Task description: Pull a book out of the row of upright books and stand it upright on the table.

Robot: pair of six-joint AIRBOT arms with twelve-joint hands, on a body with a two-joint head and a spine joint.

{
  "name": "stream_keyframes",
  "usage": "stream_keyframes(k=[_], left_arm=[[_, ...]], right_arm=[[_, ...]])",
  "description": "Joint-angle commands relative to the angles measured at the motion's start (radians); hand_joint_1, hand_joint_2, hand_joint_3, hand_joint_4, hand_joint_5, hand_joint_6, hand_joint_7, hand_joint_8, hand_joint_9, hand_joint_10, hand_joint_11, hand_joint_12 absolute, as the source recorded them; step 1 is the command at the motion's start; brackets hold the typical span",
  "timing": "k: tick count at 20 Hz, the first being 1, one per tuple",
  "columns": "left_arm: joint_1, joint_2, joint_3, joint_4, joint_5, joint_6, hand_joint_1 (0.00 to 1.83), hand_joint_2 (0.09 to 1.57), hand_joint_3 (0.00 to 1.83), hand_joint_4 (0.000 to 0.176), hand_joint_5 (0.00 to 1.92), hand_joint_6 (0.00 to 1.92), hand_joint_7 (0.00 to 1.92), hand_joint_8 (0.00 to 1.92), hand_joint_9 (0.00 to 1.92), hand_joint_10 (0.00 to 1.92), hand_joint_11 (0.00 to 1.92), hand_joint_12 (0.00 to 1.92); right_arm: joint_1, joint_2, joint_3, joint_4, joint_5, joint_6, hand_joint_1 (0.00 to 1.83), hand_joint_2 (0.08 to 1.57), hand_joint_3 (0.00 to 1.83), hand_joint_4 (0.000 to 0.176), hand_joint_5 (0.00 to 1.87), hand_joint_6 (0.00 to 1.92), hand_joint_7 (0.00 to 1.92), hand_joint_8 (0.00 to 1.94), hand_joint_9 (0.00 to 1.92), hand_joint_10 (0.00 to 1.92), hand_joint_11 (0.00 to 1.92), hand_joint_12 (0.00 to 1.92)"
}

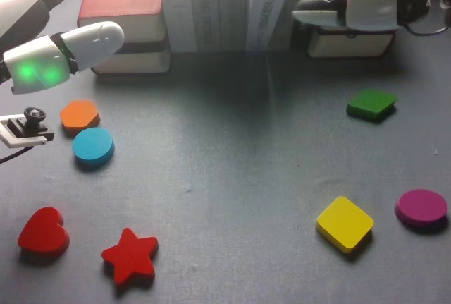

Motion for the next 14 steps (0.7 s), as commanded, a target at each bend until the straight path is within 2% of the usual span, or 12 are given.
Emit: stream_keyframes(k=[1, 2, 3, 4, 6, 7, 8, 9, 10, 12, 13, 14], left_arm=[[0.0, 0.005, -0.001, -0.029, -0.123, -0.005, 0.35, 1.31, 0.0, 0.127, 0.09, 0.0, 0.0, 0.0, 0.0, 0.0, 0.0, 0.0], [0.0, 0.005, -0.001, -0.029, -0.122, -0.005, 0.35, 1.31, 0.0, 0.13, 0.09, 0.0, 0.0, 0.0, 0.0, 0.0, 0.0, 0.0], [0.0, 0.005, -0.001, -0.029, -0.121, -0.005, 0.37, 1.31, 0.0, 0.116, 0.09, 0.0, 0.0, 0.0, 0.0, 0.0, 0.0, 0.0], [0.001, 0.005, -0.001, -0.029, -0.12, -0.005, 0.36, 1.31, 0.0, 0.121, 0.08, 0.0, 0.0, 0.0, 0.0, 0.0, 0.0, 0.0], [0.001, 0.005, 0.0, -0.029, -0.119, -0.004, 0.36, 1.32, 0.0, 0.121, 0.08, 0.0, 0.0, 0.0, 0.0, 0.0, 0.0, 0.0], [0.001, 0.005, 0.0, -0.029, -0.117, -0.004, 0.36, 1.31, 0.0, 0.121, 0.08, 0.0, 0.0, 0.0, 0.0, 0.0, 0.0, 0.0], [0.001, 0.004, 0.0, -0.028, -0.116, -0.003, 0.36, 1.31, 0.0, 0.126, 0.09, 0.0, 0.0, 0.0, 0.0, 0.0, 0.0, 0.0], [0.001, 0.004, 0.0, -0.028, -0.115, -0.003, 0.36, 1.31, 0.0, 0.126, 0.09, 0.0, 0.0, 0.0, 0.0, 0.0, 0.0, 0.0], [0.002, 0.004, 0.001, -0.028, -0.114, -0.003, 0.36, 1.31, 0.0, 0.128, 0.09, 0.0, 0.0, 0.0, 0.0, 0.0, 0.0, 0.0], [0.002, 0.004, 0.001, -0.027, -0.113, -0.003, 0.37, 1.31, 0.0, 0.121, 0.09, 0.0, 0.0, 0.0, 0.0, 0.0, 0.0, 0.0], [0.002, 0.004, 0.002, -0.027, -0.113, -0.003, 0.37, 1.31, 0.0, 0.12, 0.09, 0.0, 0.0, 0.0, 0.0, 0.0, 0.0, 0.0], [0.002, 0.004, 0.002, -0.027, -0.111, -0.004, 0.38, 1.31, 0.0, 0.12, 0.08, 0.0, 0.0, 0.0, 0.0, 0.0, 0.0, 0.0]], right_arm=[[0.038, -0.002, -0.012, -0.022, 0.028, 0.0, 0.85, 1.13, 0.0, 0.092, 0.0, 0.0, 0.0, 0.0, 0.0, 0.0, 0.0, 0.0], [0.064, -0.002, -0.021, -0.078, -0.023, 0.0, 0.81, 1.13, 0.0, 0.109, 0.0, 0.0, 0.0, 0.0, 0.0, 0.0, 0.0, 0.0], [0.097, -0.002, -0.033, -0.151, -0.084, 0.0, 0.89, 1.09, 0.0, 0.1, 0.0, 0.0, 0.0, 0.0, 0.0, 0.0, 0.0, 0.0], [0.126, -0.002, -0.045, -0.235, -0.152, 0.0, 0.88, 1.07, 0.0, 0.051, 0.0, 0.0, 0.0, 0.0, 0.0, 0.0, 0.0, 0.0], [0.163, -0.002, -0.061, -0.352, -0.241, 0.0, 0.87, 1.05, 0.0, 0.036, 0.0, 0.0, 0.0, 0.0, 0.0, 0.0, 0.0, 0.0], [0.177, -0.003, -0.071, -0.409, -0.275, 0.0, 0.72, 1.1, 0.0, 0.007, 0.0, 0.0, 0.0, 0.0, 0.0, 0.0, 0.0, 0.0], [0.191, -0.014, -0.077, -0.478, -0.32, -0.001, 0.71, 1.09, 0.0, 0.031, 0.0, 0.0, 0.0, 0.0, 0.0, 0.0, 0.0, 0.0], [0.191, -0.021, -0.077, -0.506, -0.339, -0.001, 0.71, 1.09, 0.0, 0.031, 0.0, 0.0, 0.0, 0.0, 0.0, 0.0, 0.0, 0.0], [0.191, -0.028, -0.076, -0.53, -0.355, -0.001, 0.66, 1.1, 0.0, 0.049, 0.0, 0.0, 0.0, 0.0, 0.0, 0.0, 0.0, 0.0], [0.191, -0.056, -0.061, -0.561, -0.385, -0.002, 0.67, 0.99, 0.0, 0.034, 0.0, 0.0, 0.0, 0.0, 0.0, 0.0, 0.0, 0.0], [0.191, -0.067, -0.057, -0.571, -0.398, -0.01, 0.64, 1.04, 0.0, 0.003, 0.0, 0.0, 0.0, 0.0, 0.0, 0.0, 0.0, 0.0], [0.191, -0.08, -0.051, -0.571, -0.419, -0.041, 0.63, 1.05, 0.0, 0.011, 0.0, 0.0, 0.0, 0.0, 0.0, 0.0, 0.0, 0.0]])
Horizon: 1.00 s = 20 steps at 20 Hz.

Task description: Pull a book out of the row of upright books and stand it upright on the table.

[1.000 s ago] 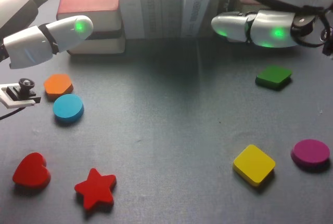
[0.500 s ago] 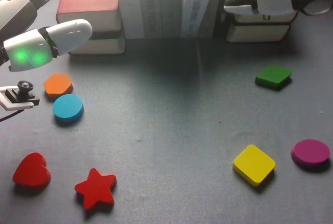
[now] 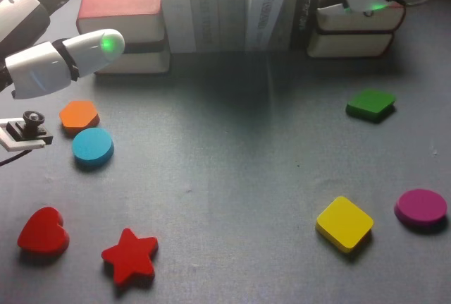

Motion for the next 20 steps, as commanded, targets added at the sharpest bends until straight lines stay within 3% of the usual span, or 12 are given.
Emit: stream_keyframes(k=[1, 3, 6, 7, 8, 9, 10, 12, 14, 15, 17, 20], left_arm=[[-0.007, 0.003, 0.002, -0.029, -0.114, -0.004, 0.39, 1.31, 0.0, 0.112, 0.09, 0.0, 0.0, 0.0, 0.0, 0.0, 0.0, 0.0], [-0.008, 0.003, 0.003, -0.029, -0.114, -0.004, 0.37, 1.31, 0.0, 0.114, 0.08, 0.0, 0.0, 0.0, 0.0, 0.0, 0.0, 0.0], [-0.007, 0.0, 0.006, -0.028, -0.112, -0.004, 0.36, 1.31, 0.0, 0.109, 0.07, 0.0, 0.0, 0.0, 0.0, 0.0, 0.0, 0.0], [-0.008, -0.002, 0.007, -0.028, -0.111, -0.004, 0.36, 1.31, 0.0, 0.107, 0.08, 0.0, 0.0, 0.0, 0.0, 0.0, 0.0, 0.0], [-0.008, -0.002, 0.007, -0.028, -0.111, -0.005, 0.37, 1.31, 0.0, 0.107, 0.08, 0.0, 0.0, 0.0, 0.0, 0.0, 0.0, 0.0], [-0.008, -0.003, 0.007, -0.028, -0.111, -0.006, 0.37, 1.31, 0.0, 0.107, 0.08, 0.0, 0.0, 0.0, 0.0, 0.0, 0.0, 0.0], [-0.008, -0.004, 0.008, -0.027, -0.112, -0.007, 0.38, 1.31, 0.0, 0.107, 0.08, 0.0, 0.0, 0.0, 0.0, 0.0, 0.0, 0.0], [-0.008, -0.004, 0.008, -0.026, -0.112, -0.008, 0.34, 1.31, 0.0, 0.105, 0.07, 0.0, 0.0, 0.0, 0.0, 0.0, 0.0, 0.0], [-0.006, -0.004, 0.008, -0.027, -0.112, -0.009, 0.33, 1.31, 0.0, 0.106, 0.07, 0.0, 0.0, 0.0, 0.0, 0.0, 0.0, 0.0], [-0.006, -0.004, 0.008, -0.027, -0.113, -0.009, 0.33, 1.31, 0.0, 0.106, 0.07, 0.0, 0.0, 0.0, 0.0, 0.0, 0.0, 0.0], [-0.007, -0.004, 0.008, -0.027, -0.114, -0.009, 0.32, 1.31, 0.0, 0.109, 0.07, 0.0, 0.0, 0.0, 0.0, 0.0, 0.0, 0.0], [-0.008, -0.006, 0.009, -0.027, -0.116, -0.009, 0.34, 1.31, 0.0, 0.095, 0.08, 0.0, 0.0, 0.0, 0.0, 0.0, 0.0, 0.0]], right_arm=[[0.015, -0.007, 0.006, -0.011, 0.015, -0.036, 0.38, 1.12, 0.0, 0.013, 0.0, 0.0, 0.0, 0.0, 0.0, 0.0, 0.0, 0.0], [0.019, -0.023, 0.01, -0.011, -0.006, -0.073, 0.13, 1.25, 0.06, 0.012, 0.0, 0.0, 0.0, 0.0, 0.0, 0.0, 0.0, 0.0], [0.02, -0.046, 0.014, -0.011, -0.025, -0.122, 0.15, 1.27, 0.05, 0.0, 0.0, 0.0, 0.0, 0.0, 0.0, 0.0, 0.0, 0.0], [0.021, -0.052, 0.016, -0.011, -0.031, -0.135, 0.45, 1.22, 0.01, 0.023, 0.0, 0.0, 0.0, 0.0, 0.0, 0.0, 0.0, 0.0], [0.021, -0.062, 0.019, -0.011, -0.044, -0.159, 0.76, 1.16, 0.0, 0.012, 0.0, 0.0, 0.0, 0.0, 0.0, 0.0, 0.0, 0.0], [0.02, -0.07, 0.023, -0.011, -0.056, -0.172, 0.76, 1.16, 0.0, 0.012, 0.0, 0.0, 0.0, 0.0, 0.0, 0.0, 0.0, 0.0], [0.02, -0.071, 0.025, -0.009, -0.065, -0.184, 0.97, 1.07, 0.0, 0.018, 0.0, 0.0, 0.0, 0.0, 0.0, 0.0, 0.0, 0.0], [0.02, -0.072, 0.026, 0.117, -0.074, -0.31, 0.71, 1.14, 0.0, 0.049, 0.0, 0.0, 0.0, 0.0, 0.0, 0.0, 0.0, 0.0], [0.02, -0.072, 0.02, 0.212, -0.077, -0.413, 0.34, 1.26, 0.04, 0.015, 0.0, 0.0, 0.0, 0.0, 0.0, 0.0, 0.0, 0.0], [0.02, -0.072, 0.019, 0.221, -0.079, -0.432, 0.34, 1.26, 0.04, 0.015, 0.0, 0.0, 0.0, 0.0, 0.0, 0.0, 0.0, 0.0], [0.02, -0.079, 0.02, 0.243, -0.09, -0.477, 0.69, 1.17, 0.0, 0.018, 0.0, 0.0, 0.0, 0.0, 0.0, 0.0, 0.0, 0.0], [0.021, -0.099, 0.035, 0.376, -0.125, -0.637, 0.57, 1.2, 0.0, 0.04, 0.0, 0.0, 0.0, 0.0, 0.0, 0.0, 0.0, 0.0]])
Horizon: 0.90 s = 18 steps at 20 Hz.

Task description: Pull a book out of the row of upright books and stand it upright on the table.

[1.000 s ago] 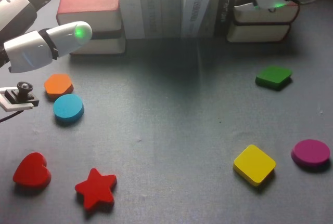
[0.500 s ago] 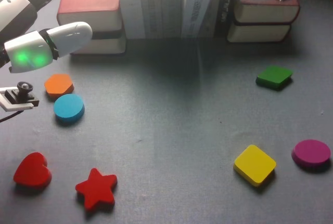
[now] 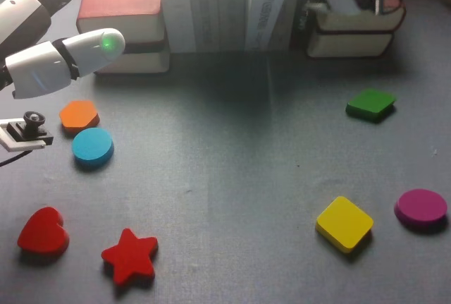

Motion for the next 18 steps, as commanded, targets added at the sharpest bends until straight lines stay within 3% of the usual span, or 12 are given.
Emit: stream_keyframes(k=[1, 4, 5, 6, 8, 10, 12, 13, 14, 15, 16, 18], left_arm=[[-0.008, -0.005, 0.006, -0.03, -0.119, -0.008, 0.34, 1.31, 0.0, 0.094, 0.08, 0.0, 0.0, 0.0, 0.0, 0.0, 0.0, 0.0], [-0.008, -0.006, 0.007, -0.03, -0.119, -0.009, 0.28, 1.31, 0.0, 0.112, 0.06, 0.0, 0.0, 0.0, 0.0, 0.0, 0.0, 0.0], [-0.008, -0.007, 0.008, -0.03, -0.119, -0.01, 0.28, 1.31, 0.0, 0.116, 0.05, 0.0, 0.0, 0.0, 0.0, 0.0, 0.0, 0.0], [-0.008, -0.01, 0.01, -0.03, -0.119, -0.011, 0.29, 1.31, 0.0, 0.113, 0.06, 0.0, 0.0, 0.0, 0.0, 0.0, 0.0, 0.0], [-0.008, -0.011, 0.011, -0.03, -0.119, -0.012, 0.29, 1.31, 0.0, 0.118, 0.05, 0.0, 0.0, 0.0, 0.0, 0.0, 0.0, 0.0], [-0.008, -0.011, 0.011, -0.03, -0.119, -0.013, 0.31, 1.31, 0.0, 0.116, 0.05, 0.0, 0.0, 0.0, 0.0, 0.0, 0.0, 0.0], [-0.009, -0.013, 0.013, -0.03, -0.119, -0.013, 0.29, 1.31, 0.0, 0.107, 0.05, 0.0, 0.0, 0.0, 0.0, 0.0, 0.0, 0.0], [-0.009, -0.014, 0.013, -0.03, -0.119, -0.014, 0.31, 1.31, 0.0, 0.102, 0.06, 0.0, 0.0, 0.0, 0.0, 0.0, 0.0, 0.0], [-0.009, -0.014, 0.013, -0.03, -0.119, -0.014, 0.3, 1.31, 0.0, 0.108, 0.06, 0.0, 0.0, 0.0, 0.0, 0.0, 0.0, 0.0], [-0.008, -0.014, 0.013, -0.03, -0.119, -0.014, 0.29, 1.31, 0.0, 0.106, 0.05, 0.0, 0.0, 0.0, 0.0, 0.0, 0.0, 0.0], [-0.008, -0.014, 0.013, -0.03, -0.119, -0.014, 0.29, 1.32, 0.0, 0.105, 0.05, 0.0, 0.0, 0.0, 0.0, 0.0, 0.0, 0.0], [-0.009, -0.017, 0.016, -0.03, -0.119, -0.015, 0.31, 1.31, 0.0, 0.096, 0.07, 0.01, 0.0, 0.0, 0.0, 0.0, 0.0, 0.0]], right_arm=[[0.017, -0.001, 0.005, -0.021, 0.059, -0.022, 0.56, 1.2, 0.0, 0.044, 0.0, 0.0, 0.0, 0.0, 0.0, 0.0, 0.0, 0.0], [0.017, -0.012, 0.017, -0.021, 0.043, -0.036, 0.93, 1.11, 0.0, 0.069, 0.02, 0.01, 0.0, 0.0, 0.0, 0.0, 0.0, 0.0], [0.017, -0.015, 0.02, -0.021, 0.04, -0.04, 0.95, 1.07, 0.0, 0.053, 0.1, 0.02, 0.01, 0.01, 0.01, 0.0, 0.0, 0.15], [0.017, -0.019, 0.025, -0.021, 0.034, -0.045, 0.88, 1.1, 0.01, 0.071, 0.01, 0.0, 0.0, 0.0, 0.0, 0.0, 0.0, 0.01], [0.018, -0.028, 0.035, -0.021, 0.028, -0.047, 0.88, 1.13, 0.02, 0.05, 0.0, 0.0, 0.0, 0.0, 0.0, 0.0, 0.0, 0.0], [0.019, -0.044, 0.05, -0.022, 0.016, -0.047, 0.97, 1.15, 0.02, 0.067, 0.0, 0.0, 0.0, 0.0, 0.0, 0.0, 0.0, 0.0], [0.019, -0.056, 0.059, -0.017, 0.01, -0.047, 1.11, 1.14, 0.01, 0.007, 0.12, 0.03, 0.07, 0.01, 0.0, 0.0, 0.0, 0.0], [0.019, -0.059, 0.06, -0.008, 0.01, -0.054, 1.12, 1.19, 0.01, 0.0, 0.23, 0.03, 0.18, 0.02, 0.07, 0.01, 0.0, 0.08], [0.024, -0.065, 0.059, 0.101, 0.01, -0.161, 1.17, 1.15, 0.0, 0.0, 0.65, 0.12, 0.57, 0.03, 0.34, 0.12, 0.0, 0.74], [0.03, -0.067, 0.057, 0.185, 0.011, -0.236, 1.23, 1.12, 0.03, 0.0, 1.02, 0.7, 0.75, 0.94, 0.55, 0.36, 0.0, 1.25], [0.032, -0.069, 0.054, 0.259, 0.011, -0.304, 1.18, 1.23, 0.01, 0.0, 0.9, 1.15, 0.58, 1.4, 0.3, 0.94, 0.0, 1.3], [0.035, -0.073, 0.05, 0.346, 0.013, -0.386, 1.24, 1.15, 0.0, 0.0, 0.98, 0.85, 0.91, 1.34, 0.55, 1.38, 0.0, 1.75]])
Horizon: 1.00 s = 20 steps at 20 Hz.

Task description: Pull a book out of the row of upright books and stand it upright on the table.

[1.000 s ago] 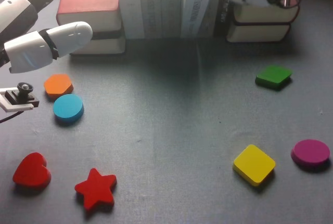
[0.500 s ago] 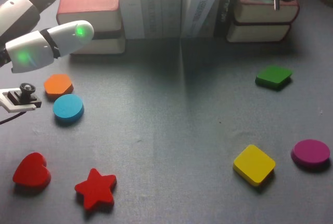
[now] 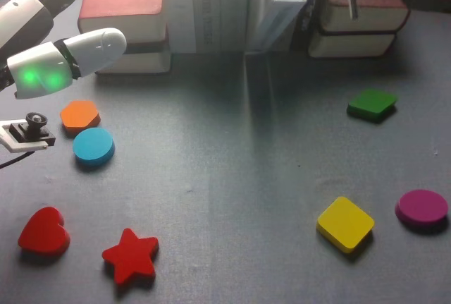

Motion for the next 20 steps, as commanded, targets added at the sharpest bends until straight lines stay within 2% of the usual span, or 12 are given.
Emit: stream_keyframes(k=[1, 2, 4, 6, 9, 10, 12, 14, 15, 16, 17, 20], left_arm=[[-0.009, -0.006, 0.007, -0.027, -0.119, -0.01, 0.33, 1.31, 0.0, 0.095, 0.07, 0.01, 0.0, 0.0, 0.0, 0.0, 0.0, 0.0], [-0.009, -0.006, 0.007, -0.027, -0.12, -0.01, 0.31, 1.32, 0.0, 0.099, 0.07, 0.0, 0.0, 0.0, 0.0, 0.0, 0.0, 0.0], [-0.009, -0.007, 0.007, -0.027, -0.12, -0.01, 0.3, 1.32, 0.0, 0.109, 0.05, 0.0, 0.0, 0.0, 0.0, 0.0, 0.0, 0.0], [-0.009, -0.007, 0.007, -0.027, -0.121, -0.011, 0.32, 1.32, 0.0, 0.092, 0.04, 0.0, 0.0, 0.0, 0.0, 0.0, 0.0, 0.0], [-0.008, -0.007, 0.007, -0.029, -0.121, -0.012, 0.33, 1.32, 0.0, 0.093, 0.02, 0.0, 0.0, 0.0, 0.0, 0.0, 0.0, 0.0], [-0.006, -0.007, 0.007, -0.032, -0.122, -0.012, 0.35, 1.32, 0.0, 0.084, 0.03, 0.0, 0.0, 0.0, 0.0, 0.0, 0.0, 0.0], [0.001, -0.006, 0.005, -0.039, -0.126, -0.012, 0.32, 1.33, 0.0, 0.084, 0.02, 0.0, 0.0, 0.0, 0.0, 0.0, 0.0, 0.0], [0.005, -0.006, 0.005, -0.044, -0.128, -0.012, 0.34, 1.33, 0.0, 0.087, 0.02, 0.0, 0.0, 0.0, 0.0, 0.0, 0.0, 0.0], [0.005, -0.006, 0.005, -0.044, -0.129, -0.012, 0.37, 1.33, 0.0, 0.09, 0.02, 0.0, 0.0, 0.0, 0.0, 0.0, 0.0, 0.0], [0.006, -0.006, 0.005, -0.044, -0.13, -0.012, 0.38, 1.33, 0.0, 0.091, 0.02, 0.0, 0.0, 0.0, 0.0, 0.0, 0.0, 0.0], [0.006, -0.006, 0.005, -0.045, -0.13, -0.012, 0.34, 1.33, 0.0, 0.096, 0.04, 0.01, 0.0, 0.0, 0.0, 0.0, 0.0, 0.0], [0.014, -0.006, 0.005, -0.054, -0.137, -0.012, 0.33, 1.34, 0.0, 0.083, 0.05, 0.01, 0.0, 0.0, 0.0, 0.0, 0.0, 0.0]], right_arm=[[0.019, -0.001, 0.001, 0.027, 0.083, -0.06, 1.23, 1.14, 0.0, 0.0, 1.01, 0.82, 0.92, 1.31, 0.57, 1.36, 0.0, 1.79], [0.021, -0.001, -0.002, 0.071, 0.083, -0.101, 1.24, 1.11, 0.0, 0.0, 1.12, 0.72, 0.95, 1.17, 0.65, 1.31, 0.09, 1.79], [0.026, 0.007, -0.015, 0.172, 0.087, -0.195, 1.23, 1.13, 0.0, 0.0, 1.1, 0.73, 0.82, 1.37, 0.51, 1.5, 0.14, 1.91], [0.032, 0.025, -0.037, 0.291, 0.088, -0.296, 1.24, 1.09, 0.0, 0.0, 1.17, 0.64, 0.92, 1.19, 0.58, 1.4, 0.09, 1.86], [0.032, 0.065, -0.075, 0.426, 0.087, -0.428, 1.24, 1.09, 0.0, 0.0, 1.19, 0.59, 0.89, 1.25, 0.6, 1.42, 0.12, 1.79], [0.036, 0.082, -0.088, 0.48, 0.085, -0.476, 1.26, 1.08, 0.0, 0.0, 1.26, 0.42, 0.93, 1.23, 0.63, 1.31, 0.07, 1.69], [0.045, 0.11, -0.109, 0.589, 0.073, -0.565, 1.24, 1.1, 0.0, 0.0, 1.16, 0.62, 0.91, 1.27, 0.59, 1.32, 0.0, 1.76], [0.051, 0.132, -0.123, 0.673, 0.063, -0.627, 1.19, 1.18, 0.03, 0.0, 0.78, 1.24, 0.9, 1.27, 0.58, 1.42, 0.06, 1.89], [0.054, 0.142, -0.129, 0.715, 0.058, -0.665, 1.31, 1.14, 0.0, 0.0, 0.44, 1.34, 0.91, 1.2, 0.63, 1.53, 0.17, 1.92], [0.059, 0.159, -0.14, 0.784, 0.052, -0.721, 1.21, 1.2, 0.01, 0.0, 0.63, 1.35, 0.89, 1.28, 0.56, 1.6, 0.14, 1.92], [0.068, 0.178, -0.153, 0.862, 0.04, -0.786, 1.22, 1.16, 0.0, 0.0, 1.03, 0.92, 0.75, 1.38, 0.44, 1.6, 0.11, 1.92], [0.079, 0.201, -0.17, 0.984, -0.003, -0.879, 1.21, 1.18, 0.0, 0.0, 1.02, 1.0, 0.67, 1.42, 0.36, 1.67, 0.02, 1.92]])
